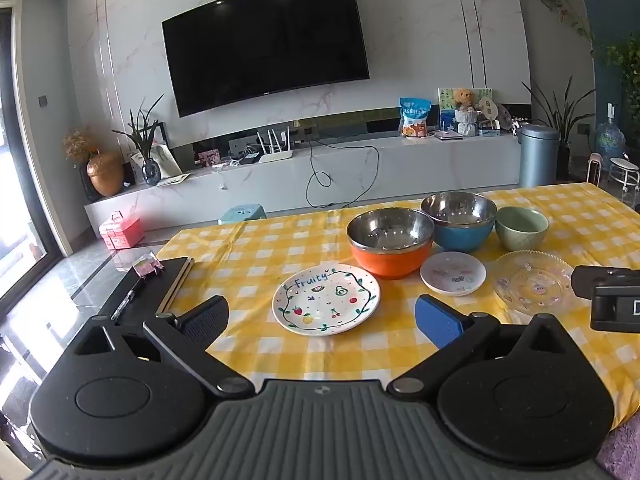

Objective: Organize plates and bowls

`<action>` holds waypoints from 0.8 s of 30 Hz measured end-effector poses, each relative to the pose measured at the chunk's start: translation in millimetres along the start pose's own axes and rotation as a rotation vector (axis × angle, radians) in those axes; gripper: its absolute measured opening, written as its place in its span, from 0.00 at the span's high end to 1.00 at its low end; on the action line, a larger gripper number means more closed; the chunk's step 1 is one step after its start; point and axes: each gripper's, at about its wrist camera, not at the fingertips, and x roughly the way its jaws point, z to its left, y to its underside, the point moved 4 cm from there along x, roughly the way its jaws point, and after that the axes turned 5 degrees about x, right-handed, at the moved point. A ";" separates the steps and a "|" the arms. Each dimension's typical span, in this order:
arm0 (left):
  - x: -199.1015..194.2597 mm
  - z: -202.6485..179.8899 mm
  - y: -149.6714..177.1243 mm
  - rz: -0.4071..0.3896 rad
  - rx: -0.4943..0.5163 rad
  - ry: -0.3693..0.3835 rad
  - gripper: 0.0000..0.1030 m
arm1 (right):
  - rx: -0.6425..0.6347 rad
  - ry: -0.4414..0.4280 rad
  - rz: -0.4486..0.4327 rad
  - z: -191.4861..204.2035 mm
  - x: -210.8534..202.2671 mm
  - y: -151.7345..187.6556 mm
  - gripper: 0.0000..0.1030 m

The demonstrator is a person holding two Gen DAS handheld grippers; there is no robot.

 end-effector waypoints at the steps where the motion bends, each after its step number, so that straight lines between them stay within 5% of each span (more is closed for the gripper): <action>1: -0.2 0.0 0.0 -0.001 0.000 -0.001 0.00 | -0.001 0.000 0.001 -0.1 0.1 -0.5 0.02; 24: 4.2 -5.3 6.4 0.026 -0.020 0.026 0.00 | 0.000 -0.009 0.002 0.6 2.3 2.2 0.02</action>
